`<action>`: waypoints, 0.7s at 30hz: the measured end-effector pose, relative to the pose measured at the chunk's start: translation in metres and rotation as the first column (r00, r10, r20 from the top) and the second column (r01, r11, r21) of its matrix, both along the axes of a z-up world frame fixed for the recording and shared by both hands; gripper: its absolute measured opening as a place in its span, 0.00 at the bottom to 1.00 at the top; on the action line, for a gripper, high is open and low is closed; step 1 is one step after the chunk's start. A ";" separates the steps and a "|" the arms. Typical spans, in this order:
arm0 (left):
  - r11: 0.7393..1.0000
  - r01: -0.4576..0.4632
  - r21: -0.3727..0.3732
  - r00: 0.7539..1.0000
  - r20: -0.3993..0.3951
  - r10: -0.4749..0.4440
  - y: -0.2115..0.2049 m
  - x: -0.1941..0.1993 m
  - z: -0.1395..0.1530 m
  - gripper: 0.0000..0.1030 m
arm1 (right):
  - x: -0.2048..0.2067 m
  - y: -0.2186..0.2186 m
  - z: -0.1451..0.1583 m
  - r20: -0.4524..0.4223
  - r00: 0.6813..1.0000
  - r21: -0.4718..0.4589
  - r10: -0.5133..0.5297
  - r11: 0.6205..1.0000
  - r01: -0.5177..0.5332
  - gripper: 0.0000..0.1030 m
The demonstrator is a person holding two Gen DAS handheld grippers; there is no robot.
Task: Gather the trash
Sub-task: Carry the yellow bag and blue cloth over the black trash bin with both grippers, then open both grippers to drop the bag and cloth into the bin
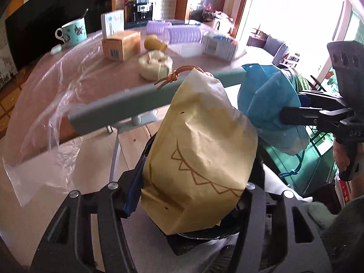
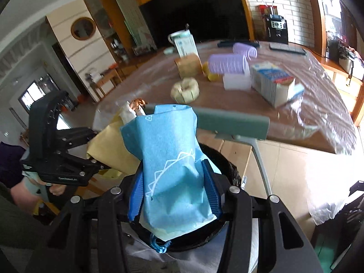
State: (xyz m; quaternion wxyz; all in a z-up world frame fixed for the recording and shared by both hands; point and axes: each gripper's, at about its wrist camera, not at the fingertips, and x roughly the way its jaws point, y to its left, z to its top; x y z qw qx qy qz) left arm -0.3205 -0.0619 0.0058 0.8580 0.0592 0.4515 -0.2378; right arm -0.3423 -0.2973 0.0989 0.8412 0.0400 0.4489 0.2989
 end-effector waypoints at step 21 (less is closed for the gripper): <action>0.994 0.041 0.104 0.995 -0.092 -0.032 -0.020 0.017 -0.057 0.58 | 0.018 0.018 -0.056 -0.130 0.991 -0.106 -0.025 0.994 0.012 0.46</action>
